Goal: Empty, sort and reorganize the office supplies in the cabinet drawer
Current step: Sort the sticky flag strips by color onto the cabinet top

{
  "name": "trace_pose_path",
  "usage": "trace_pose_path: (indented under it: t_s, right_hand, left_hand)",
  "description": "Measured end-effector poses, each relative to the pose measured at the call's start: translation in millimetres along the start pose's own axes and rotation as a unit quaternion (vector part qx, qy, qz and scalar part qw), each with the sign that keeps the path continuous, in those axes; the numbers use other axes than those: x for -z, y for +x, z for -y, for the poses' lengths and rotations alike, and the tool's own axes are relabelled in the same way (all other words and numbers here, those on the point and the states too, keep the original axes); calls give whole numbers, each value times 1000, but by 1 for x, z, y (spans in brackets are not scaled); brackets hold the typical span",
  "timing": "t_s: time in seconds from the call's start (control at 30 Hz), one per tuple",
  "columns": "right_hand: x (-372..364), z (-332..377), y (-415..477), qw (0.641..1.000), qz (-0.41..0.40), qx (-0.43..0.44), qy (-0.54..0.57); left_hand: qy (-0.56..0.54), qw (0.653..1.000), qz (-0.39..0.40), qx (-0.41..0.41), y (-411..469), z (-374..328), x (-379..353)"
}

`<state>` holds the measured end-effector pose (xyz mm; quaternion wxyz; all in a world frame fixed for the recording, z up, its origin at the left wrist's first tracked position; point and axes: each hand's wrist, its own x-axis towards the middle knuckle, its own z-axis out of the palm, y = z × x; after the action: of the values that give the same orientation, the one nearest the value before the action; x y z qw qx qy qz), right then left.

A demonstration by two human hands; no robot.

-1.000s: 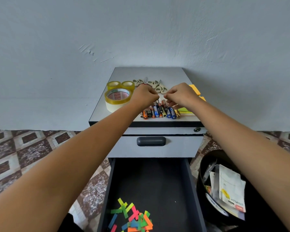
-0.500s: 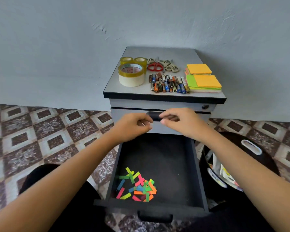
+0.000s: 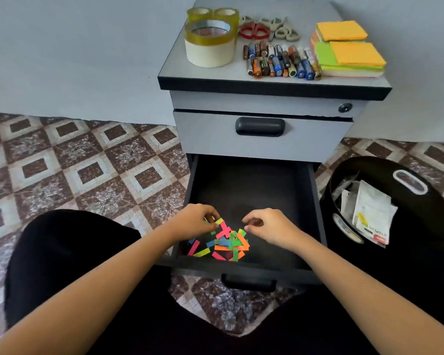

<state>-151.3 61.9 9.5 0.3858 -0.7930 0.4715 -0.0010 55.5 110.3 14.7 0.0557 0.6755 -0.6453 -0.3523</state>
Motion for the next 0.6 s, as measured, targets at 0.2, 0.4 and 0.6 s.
trace_pose_path:
  t_s: [0.2,0.4,0.6]
  right_hand:
    - [-41,-32,22,995,56,-39,-66]
    - [-58,-46,35,992,57,-59,-98]
    - [-65,-43,47,984,34,-55,-164]
  left_hand:
    - [89,994,58,16,25,22,-33]
    - [119,989,91,-1,44,29,-60]
    - [133,988,83,-7,54,32,-67]
